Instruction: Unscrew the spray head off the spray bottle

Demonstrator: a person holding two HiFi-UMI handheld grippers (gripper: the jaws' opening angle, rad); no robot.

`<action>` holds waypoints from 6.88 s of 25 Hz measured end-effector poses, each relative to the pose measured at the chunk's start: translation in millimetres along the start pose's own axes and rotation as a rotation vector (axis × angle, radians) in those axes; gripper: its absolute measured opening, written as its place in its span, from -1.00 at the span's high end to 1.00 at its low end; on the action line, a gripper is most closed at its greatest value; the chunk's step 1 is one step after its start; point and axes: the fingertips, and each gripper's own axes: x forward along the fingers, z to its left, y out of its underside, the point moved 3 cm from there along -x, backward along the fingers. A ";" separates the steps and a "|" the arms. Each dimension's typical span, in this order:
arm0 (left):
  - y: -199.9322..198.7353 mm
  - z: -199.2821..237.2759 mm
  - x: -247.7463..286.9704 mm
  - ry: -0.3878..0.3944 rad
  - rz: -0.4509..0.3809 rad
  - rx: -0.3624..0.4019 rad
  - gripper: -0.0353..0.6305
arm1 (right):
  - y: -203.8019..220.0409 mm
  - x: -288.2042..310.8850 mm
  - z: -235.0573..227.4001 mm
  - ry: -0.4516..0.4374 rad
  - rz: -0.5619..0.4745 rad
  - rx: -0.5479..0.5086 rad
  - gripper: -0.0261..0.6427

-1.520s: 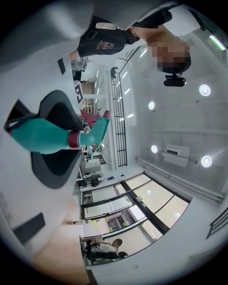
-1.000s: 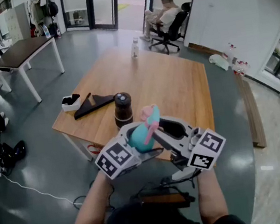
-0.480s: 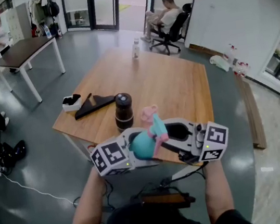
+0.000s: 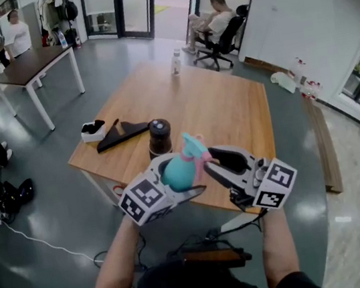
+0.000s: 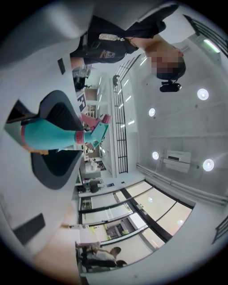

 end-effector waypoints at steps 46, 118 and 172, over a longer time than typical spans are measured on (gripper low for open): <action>-4.9 17.4 2.8 -0.316 -0.029 -0.011 -0.41 | -6.6 43.7 15.0 0.347 0.082 -0.028 0.55; 1.2 -44.4 -2.8 0.246 -0.009 0.089 -0.41 | -6.9 -0.4 32.2 -0.127 -0.018 -0.020 0.51; 21.3 24.3 4.7 -0.224 0.098 -0.013 -0.41 | -28.1 -30.4 -35.1 0.552 -0.096 -0.186 0.51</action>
